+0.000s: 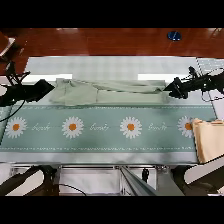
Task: Fold the shirts.
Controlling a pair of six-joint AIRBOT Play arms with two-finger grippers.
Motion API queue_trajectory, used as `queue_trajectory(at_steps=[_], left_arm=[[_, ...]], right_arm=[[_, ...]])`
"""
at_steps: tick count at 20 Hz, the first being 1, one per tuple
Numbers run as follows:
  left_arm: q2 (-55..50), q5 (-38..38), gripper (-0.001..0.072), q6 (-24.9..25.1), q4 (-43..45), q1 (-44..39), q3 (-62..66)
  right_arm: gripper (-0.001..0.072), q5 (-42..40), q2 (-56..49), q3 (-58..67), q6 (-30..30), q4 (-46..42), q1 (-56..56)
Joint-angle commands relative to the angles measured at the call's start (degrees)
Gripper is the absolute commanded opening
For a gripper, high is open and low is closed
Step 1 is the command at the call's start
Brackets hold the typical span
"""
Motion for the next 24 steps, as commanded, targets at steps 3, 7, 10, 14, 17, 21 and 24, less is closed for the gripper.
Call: queue_trajectory(at_steps=[3, 7, 10, 14, 17, 21, 24], left_arm=[[-0.2, 2.7, 0.0507, 0.0, -2.8, -5.8, -0.7], [-0.2, 1.6, 0.0023, 0.4, -2.8, -8.9, -0.7], [-0.2, -0.6, 0.0019, 3.4, -4.5, -11.4, -0.7], [-1.2, 5.4, 0.0019, 3.4, -5.8, -22.1, -0.5], [-6.6, 9.6, 0.0018, 3.4, -6.8, -32.8, 3.7], [-19.6, 9.8, 0.0018, 3.1, -6.9, -45.1, 17.6], [-31.1, 5.5, 0.0018, 0.9, -6.8, -51.1, 31.5]], right_arm=[[0.0234, -0.7, -1.3, 0.1, -2.1, 7.7, 5.7], [0.0026, 2.4, 2.0, 0.0, -4.2, 7.1, 5.2], [0.0026, 4.1, 12.2, -1.5, -3.9, -2.1, 3.2], [0.0026, 3.8, 32.1, -13.0, -5.6, -6.6, -0.2], [0.0026, 4.1, 46.4, -21.6, -5.6, -7.3, -1.1], [0.0026, 6.4, 60.6, -27.1, -2.3, -6.5, -1.0], [0.0026, 7.3, 66.2, -27.1, -0.7, -4.1, -1.0]])
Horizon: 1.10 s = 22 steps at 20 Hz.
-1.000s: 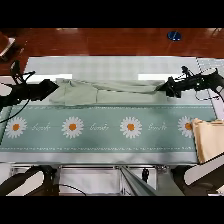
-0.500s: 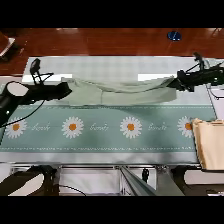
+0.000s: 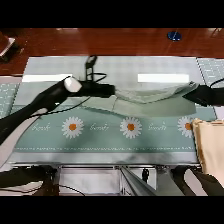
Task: Fold the shirts.
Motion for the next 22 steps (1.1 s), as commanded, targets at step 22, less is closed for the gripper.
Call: queue_trajectory(at_steps=[22], left_arm=[[-6.1, -29.4, 0.0019, -2.6, -3.0, 20.8, 20.0]], right_arm=[[0.0026, -9.8, -3.5, 4.9, 2.3, 10.3, 19.0]])
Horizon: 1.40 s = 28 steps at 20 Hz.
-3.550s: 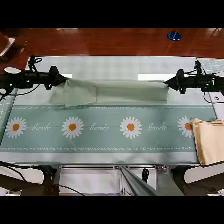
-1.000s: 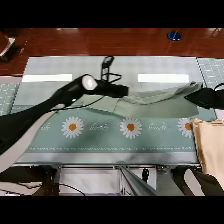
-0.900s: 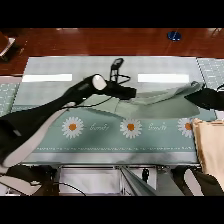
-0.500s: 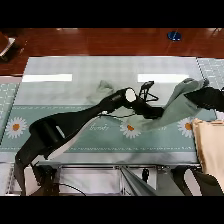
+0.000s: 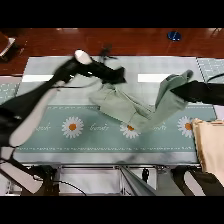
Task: Fold the shirts.
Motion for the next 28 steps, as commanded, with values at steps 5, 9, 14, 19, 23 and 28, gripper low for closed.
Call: queue_trajectory(at_steps=[5, 9, 14, 19, 23, 28], left_arm=[[37.9, 2.7, 0.0019, 4.8, 7.9, 25.2, -31.9], [60.0, 5.3, 0.0019, 4.7, 7.3, 25.1, -51.3], [74.4, 8.2, 0.0019, 1.9, 6.0, 22.5, -66.4], [73.4, 9.6, 0.0020, 2.0, 5.6, 22.6, -70.0], [72.1, 12.1, 0.0019, 2.0, 5.5, 22.6, -70.0], [72.1, 12.6, 0.0019, 2.0, 5.5, 22.6, -70.0]], right_arm=[[0.0026, -12.4, -25.0, 17.7, 0.8, 1.1, 22.3], [0.0026, -16.0, -43.0, 31.8, 1.9, 1.0, 30.7], [0.0043, -17.2, -59.4, 41.8, 6.7, 1.1, 33.5], [0.0415, -11.1, -60.7, 41.9, 7.7, 1.0, 31.1], [0.0414, 3.8, -51.2, 41.9, 6.6, -4.5, 20.7], [0.0414, 3.2, -24.9, 21.2, 10.1, -29.2, 9.2]])
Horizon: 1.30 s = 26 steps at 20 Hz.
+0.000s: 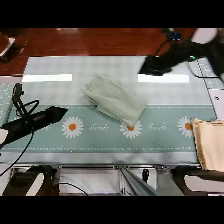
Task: Fold the shirts.
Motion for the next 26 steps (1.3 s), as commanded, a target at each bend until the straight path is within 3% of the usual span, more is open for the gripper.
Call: queue_trajectory(at_steps=[1, 4, 6, 10, 15, 20, 21, 23, 24, 26], left_arm=[[-0.1, 1.0, 0.0019, 0.0, 0.0, 0.0, -0.2], [-0.1, 2.8, 0.0019, 0.0, 0.0, 0.0, -0.2], [-0.1, 4.2, 0.0019, 0.0, 0.0, 0.0, -0.2], [-0.3, 4.9, 0.0019, 0.0, 0.0, 0.0, -0.2], [-0.5, 4.2, 0.0019, 0.0, 0.0, -0.5, -0.2], [-0.5, 4.2, 0.0020, 0.0, 0.0, -0.4, -0.2], [-0.5, 4.2, 0.0019, 0.0, 0.0, -0.5, -0.2], [-0.5, 4.2, 0.0019, 0.0, 0.0, -0.5, -0.2], [-0.5, 4.2, 0.0019, 0.0, 0.0, -0.4, -0.2], [-0.5, 4.2, 0.0020, 0.0, 0.0, -0.5, -0.2]], right_arm=[[0.0414, -5.9, 19.5, -20.8, 5.6, -13.9, -7.7], [0.0413, -25.4, 34.6, -48.0, 20.5, -12.6, -8.3], [0.0413, -34.4, 36.7, -58.9, 23.3, -3.7, -5.3], [0.0416, -39.1, 27.6, -61.4, 19.4, 6.8, 2.3], [0.0416, -37.6, 14.0, -55.2, 8.9, 20.6, 3.3], [0.0409, -34.9, 4.4, -49.5, 8.5, 20.7, 5.1], [0.0362, -34.9, 3.1, -48.4, 8.0, 20.9, 5.1], [0.0129, -35.1, 1.4, -46.0, 4.7, 23.0, 5.1], [0.0050, -35.3, 0.7, -44.6, 2.0, 25.1, 5.1], [0.0025, -33.8, -0.3, -40.7, -9.5, 32.2, 5.1]])
